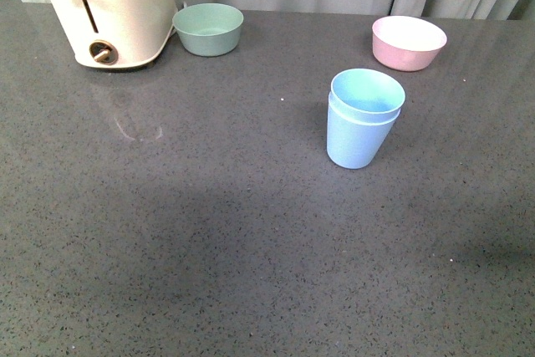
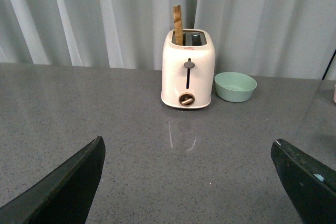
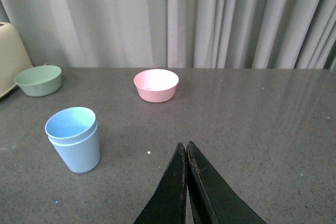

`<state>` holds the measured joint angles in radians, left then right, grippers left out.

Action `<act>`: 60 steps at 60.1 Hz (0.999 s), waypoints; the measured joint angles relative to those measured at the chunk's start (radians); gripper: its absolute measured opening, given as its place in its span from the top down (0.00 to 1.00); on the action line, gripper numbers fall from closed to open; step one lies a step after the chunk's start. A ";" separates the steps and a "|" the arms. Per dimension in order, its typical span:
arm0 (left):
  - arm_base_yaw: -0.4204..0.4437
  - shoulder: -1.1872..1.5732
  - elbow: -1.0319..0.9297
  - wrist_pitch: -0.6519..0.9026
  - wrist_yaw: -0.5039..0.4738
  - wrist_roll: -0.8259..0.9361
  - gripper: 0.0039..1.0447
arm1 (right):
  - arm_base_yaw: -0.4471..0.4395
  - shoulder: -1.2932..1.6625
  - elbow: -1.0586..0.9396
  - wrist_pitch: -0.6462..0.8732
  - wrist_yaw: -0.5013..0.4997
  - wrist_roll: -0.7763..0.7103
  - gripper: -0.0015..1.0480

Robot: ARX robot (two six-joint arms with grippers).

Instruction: Stack blue cups with both arms

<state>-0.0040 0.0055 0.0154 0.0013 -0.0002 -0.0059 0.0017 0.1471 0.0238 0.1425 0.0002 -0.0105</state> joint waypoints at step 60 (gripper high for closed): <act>0.000 0.000 0.000 0.000 0.000 0.000 0.08 | 0.000 -0.141 0.000 -0.141 0.000 0.000 0.30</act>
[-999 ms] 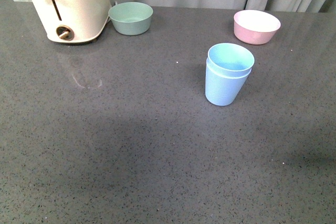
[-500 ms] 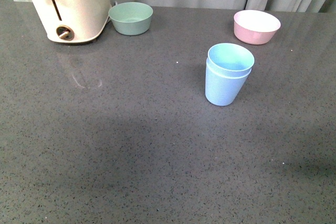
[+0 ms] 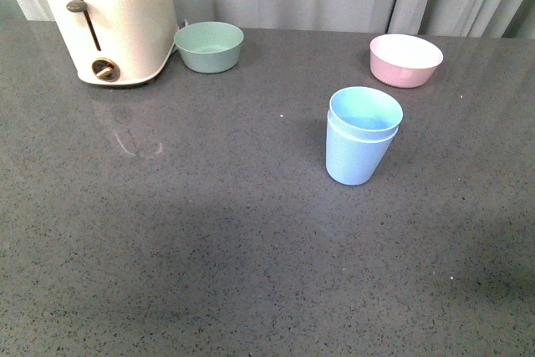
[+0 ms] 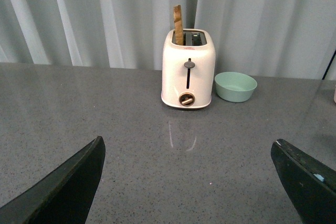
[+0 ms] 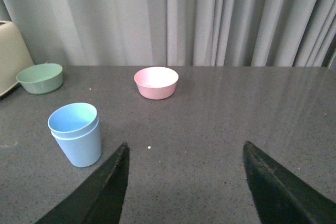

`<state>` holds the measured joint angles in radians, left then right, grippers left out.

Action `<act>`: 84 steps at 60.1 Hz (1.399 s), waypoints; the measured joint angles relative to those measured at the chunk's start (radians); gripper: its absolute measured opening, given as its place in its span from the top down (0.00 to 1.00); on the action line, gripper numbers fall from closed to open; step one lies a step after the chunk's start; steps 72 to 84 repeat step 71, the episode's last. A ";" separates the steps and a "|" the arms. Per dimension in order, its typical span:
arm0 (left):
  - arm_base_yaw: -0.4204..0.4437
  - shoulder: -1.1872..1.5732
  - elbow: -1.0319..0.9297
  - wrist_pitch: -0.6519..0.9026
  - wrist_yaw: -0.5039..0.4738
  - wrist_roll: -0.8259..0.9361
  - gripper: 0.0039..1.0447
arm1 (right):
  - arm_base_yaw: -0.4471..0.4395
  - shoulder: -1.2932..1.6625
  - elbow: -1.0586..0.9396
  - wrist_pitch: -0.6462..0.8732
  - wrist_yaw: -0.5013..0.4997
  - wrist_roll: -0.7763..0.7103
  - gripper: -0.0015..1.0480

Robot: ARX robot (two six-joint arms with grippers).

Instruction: Stack blue cups with both arms

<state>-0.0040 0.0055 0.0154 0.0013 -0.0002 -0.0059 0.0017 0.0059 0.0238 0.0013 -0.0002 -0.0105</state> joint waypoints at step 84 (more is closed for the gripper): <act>0.000 0.000 0.000 0.000 0.000 0.000 0.08 | 0.000 0.000 0.000 0.000 0.000 0.000 0.09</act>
